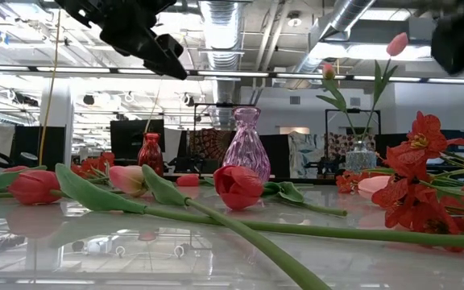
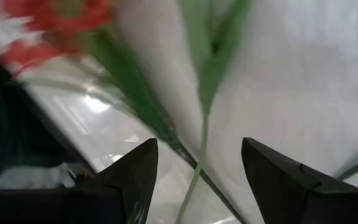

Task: Sort flowers into vase by color
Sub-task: Put the pink flower into the transparent vase

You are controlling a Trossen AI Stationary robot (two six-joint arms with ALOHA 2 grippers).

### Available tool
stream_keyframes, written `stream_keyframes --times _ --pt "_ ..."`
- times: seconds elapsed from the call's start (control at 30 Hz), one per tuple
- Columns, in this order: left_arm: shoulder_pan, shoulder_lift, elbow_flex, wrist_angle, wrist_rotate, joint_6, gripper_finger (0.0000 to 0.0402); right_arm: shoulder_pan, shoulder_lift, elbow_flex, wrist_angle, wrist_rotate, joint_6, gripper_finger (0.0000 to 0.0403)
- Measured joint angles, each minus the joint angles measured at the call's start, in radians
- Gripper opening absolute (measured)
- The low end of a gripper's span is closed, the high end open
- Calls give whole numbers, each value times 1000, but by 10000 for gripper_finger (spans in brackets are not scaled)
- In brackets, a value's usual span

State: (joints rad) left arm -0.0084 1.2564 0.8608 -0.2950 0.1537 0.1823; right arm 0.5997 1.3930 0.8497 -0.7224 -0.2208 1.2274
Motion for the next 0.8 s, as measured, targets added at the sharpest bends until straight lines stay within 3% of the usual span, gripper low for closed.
stream_keyframes --times 0.27,0.57,0.7,0.8 --pt "17 0 0 -2 -1 18 212 7 135 0 9 -91 110 260" --pt "17 0 0 -5 0 15 212 36 227 0 20 -70 111 253" --pt "17 0 0 -1 0 13 212 44 243 0 31 -64 112 220" --pt "17 0 0 0 1 7 212 50 243 0 33 -64 134 174"
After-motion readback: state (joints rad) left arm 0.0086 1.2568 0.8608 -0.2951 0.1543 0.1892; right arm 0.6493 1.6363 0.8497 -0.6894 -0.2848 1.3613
